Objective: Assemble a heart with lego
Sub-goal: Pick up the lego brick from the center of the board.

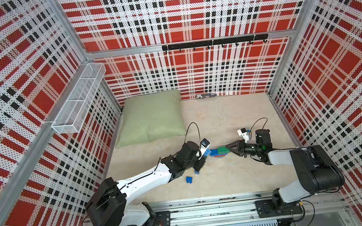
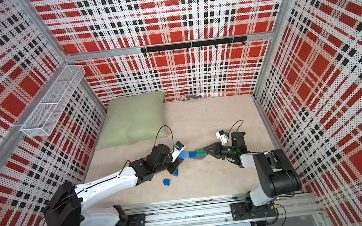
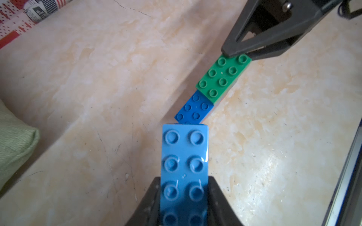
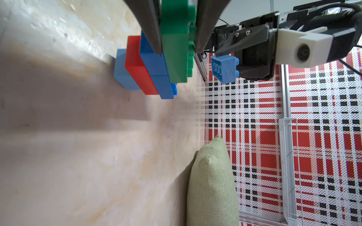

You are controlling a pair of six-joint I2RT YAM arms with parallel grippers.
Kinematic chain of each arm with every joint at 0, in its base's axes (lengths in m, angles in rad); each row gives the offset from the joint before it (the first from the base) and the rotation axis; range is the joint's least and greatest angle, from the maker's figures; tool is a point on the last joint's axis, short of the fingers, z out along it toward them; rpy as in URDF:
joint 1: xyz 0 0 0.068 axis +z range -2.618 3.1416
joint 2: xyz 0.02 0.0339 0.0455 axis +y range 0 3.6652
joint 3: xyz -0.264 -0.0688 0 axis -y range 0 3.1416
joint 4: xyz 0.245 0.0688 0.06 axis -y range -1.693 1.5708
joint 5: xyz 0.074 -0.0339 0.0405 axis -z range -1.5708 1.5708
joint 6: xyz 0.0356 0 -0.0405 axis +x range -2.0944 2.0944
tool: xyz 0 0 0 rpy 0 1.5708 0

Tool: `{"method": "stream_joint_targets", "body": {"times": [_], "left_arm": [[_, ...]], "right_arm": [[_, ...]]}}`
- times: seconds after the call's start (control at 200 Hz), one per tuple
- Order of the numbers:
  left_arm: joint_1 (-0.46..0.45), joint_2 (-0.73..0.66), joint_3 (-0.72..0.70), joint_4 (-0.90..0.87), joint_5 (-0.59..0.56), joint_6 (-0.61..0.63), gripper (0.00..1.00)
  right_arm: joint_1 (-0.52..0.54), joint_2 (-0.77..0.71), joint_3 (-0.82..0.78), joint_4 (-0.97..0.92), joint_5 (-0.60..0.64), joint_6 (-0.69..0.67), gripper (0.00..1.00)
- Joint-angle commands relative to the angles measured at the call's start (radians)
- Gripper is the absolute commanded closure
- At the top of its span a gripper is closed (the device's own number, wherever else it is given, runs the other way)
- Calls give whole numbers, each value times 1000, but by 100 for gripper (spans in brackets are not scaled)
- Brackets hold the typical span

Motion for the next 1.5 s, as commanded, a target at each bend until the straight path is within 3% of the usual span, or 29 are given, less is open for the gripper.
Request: {"method": "stream_joint_targets", "body": {"times": [0.0,0.23,0.691,1.182,1.493], "left_arm": [[7,-17,-16,34,-7,-1,85],[23,-2,-4,41,4,59,86],[64,-10,-51,137,135,206,85],[57,111,13,89,188,263,86],[68,232,134,-27,235,330,86]], "right_arm": [[-7,44,10,-2,-19,-56,70],[-43,73,53,-185,-8,-176,65],[-38,-17,146,-438,52,-304,52],[29,-14,218,-499,88,-306,50],[34,0,253,-571,115,-357,51]]}}
